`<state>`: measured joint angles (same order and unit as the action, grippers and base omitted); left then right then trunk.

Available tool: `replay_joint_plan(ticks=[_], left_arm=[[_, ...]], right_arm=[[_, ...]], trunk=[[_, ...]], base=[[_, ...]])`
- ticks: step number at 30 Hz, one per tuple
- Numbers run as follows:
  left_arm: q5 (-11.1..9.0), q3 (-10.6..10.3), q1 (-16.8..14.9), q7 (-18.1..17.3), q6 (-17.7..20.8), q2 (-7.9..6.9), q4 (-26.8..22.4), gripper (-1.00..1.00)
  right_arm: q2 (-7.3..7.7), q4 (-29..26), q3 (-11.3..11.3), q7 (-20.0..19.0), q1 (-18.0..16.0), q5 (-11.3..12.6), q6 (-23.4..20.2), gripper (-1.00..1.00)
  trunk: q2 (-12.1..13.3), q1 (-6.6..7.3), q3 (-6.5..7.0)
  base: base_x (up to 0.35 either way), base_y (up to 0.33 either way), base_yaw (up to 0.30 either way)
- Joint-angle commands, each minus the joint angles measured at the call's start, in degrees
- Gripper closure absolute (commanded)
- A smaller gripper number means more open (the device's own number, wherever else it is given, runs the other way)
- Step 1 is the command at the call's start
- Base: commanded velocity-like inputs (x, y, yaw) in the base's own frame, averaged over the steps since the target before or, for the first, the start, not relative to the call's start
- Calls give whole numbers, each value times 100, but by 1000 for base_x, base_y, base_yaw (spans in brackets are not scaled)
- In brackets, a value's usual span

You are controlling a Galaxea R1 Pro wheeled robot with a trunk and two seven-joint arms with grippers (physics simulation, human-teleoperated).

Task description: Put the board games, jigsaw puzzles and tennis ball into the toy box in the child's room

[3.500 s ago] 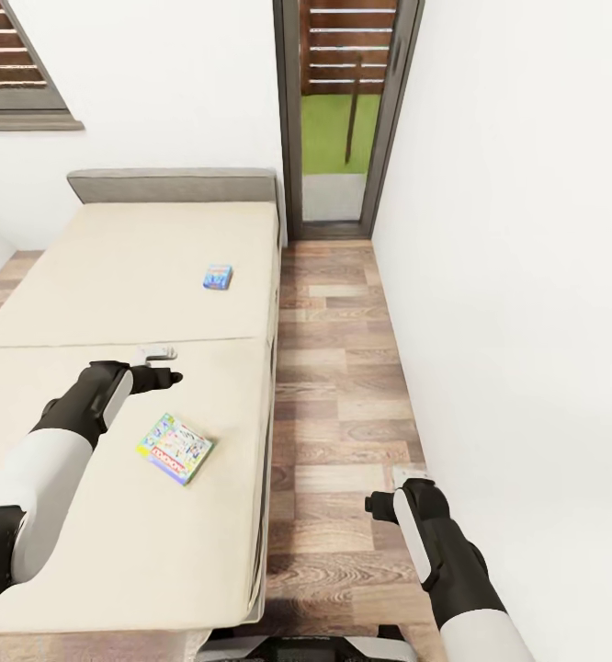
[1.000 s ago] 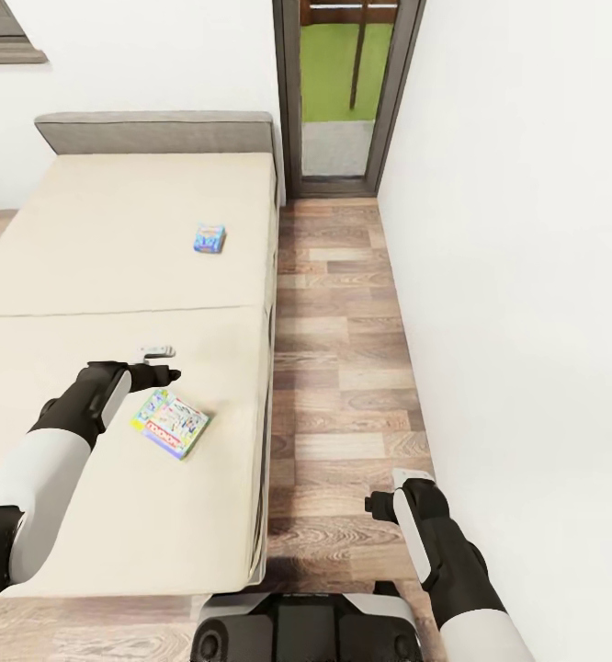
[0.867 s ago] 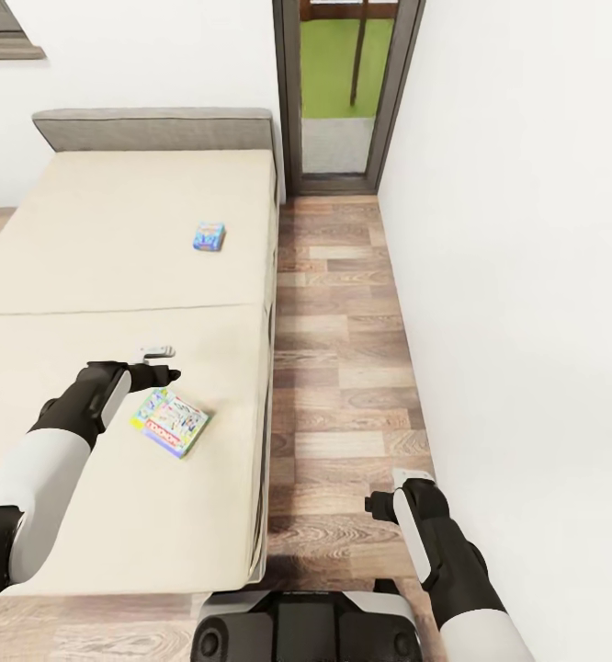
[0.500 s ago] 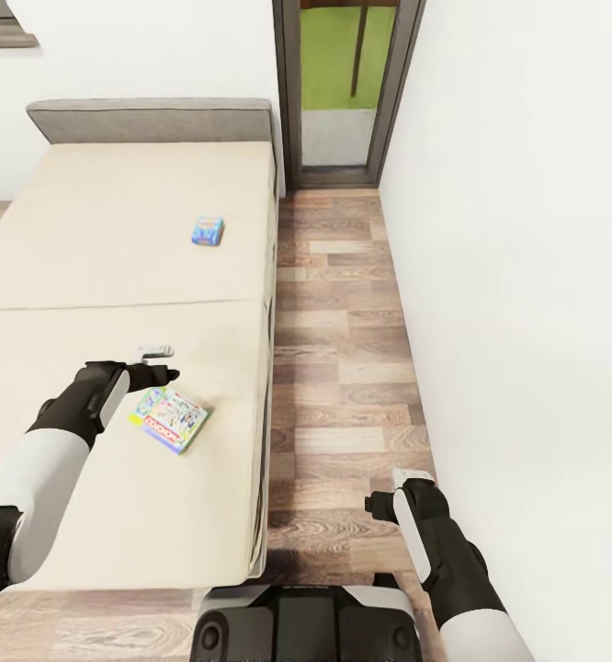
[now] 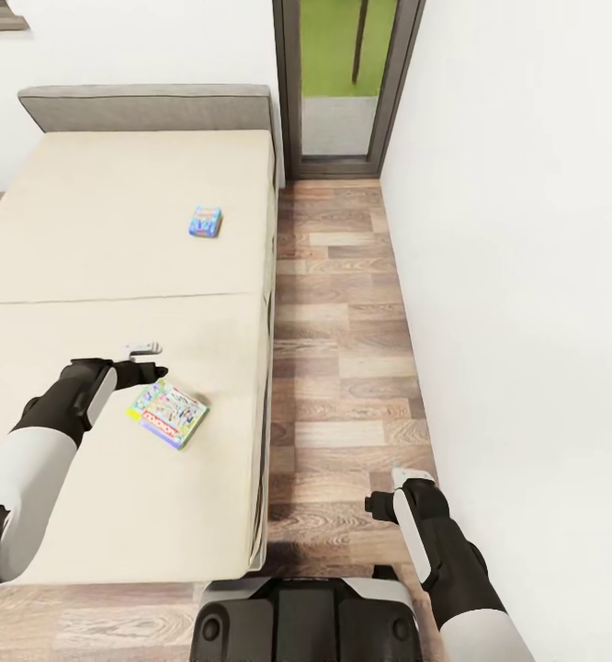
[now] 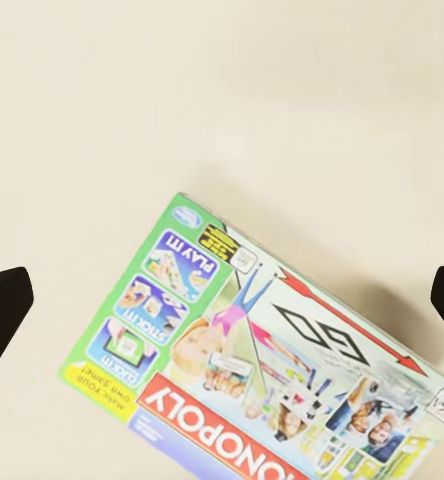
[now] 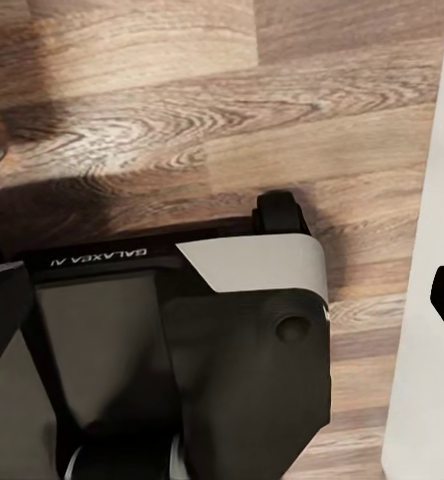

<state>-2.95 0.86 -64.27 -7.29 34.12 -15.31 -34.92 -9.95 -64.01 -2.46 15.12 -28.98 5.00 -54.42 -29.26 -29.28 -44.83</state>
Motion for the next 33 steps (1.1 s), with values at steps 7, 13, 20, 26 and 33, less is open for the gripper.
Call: replay_joint_plan(ticks=[7,13,20,26,33], left_arm=[[-30,11,-6,-9,23,1,-14,-100],[-30,11,-6,-3,9,1,-15,-100],[-30,11,-7,15,-15,-6,-20,-100],[-30,11,-7,7,-143,-38,-193,-100],[-31,12,-7,-8,-150,-121,-497,-100]], right_arm=[[-5,-6,-9,43,-2,53,-16,-100],[-5,-6,-9,43,-2,53,-16,-100],[-5,-6,-9,43,-2,53,-16,-100],[-5,-6,-9,43,-2,53,-16,-100],[-5,-6,-9,43,-2,53,-16,-100]], trunk=[[-7,-2,-72],[-7,-2,-129],[-7,-2,-195],[-7,-2,-252],[-7,-2,-318]], base=[[0,0,0],[0,0,0],[0,0,0],[0,0,0],[0,0,0]])
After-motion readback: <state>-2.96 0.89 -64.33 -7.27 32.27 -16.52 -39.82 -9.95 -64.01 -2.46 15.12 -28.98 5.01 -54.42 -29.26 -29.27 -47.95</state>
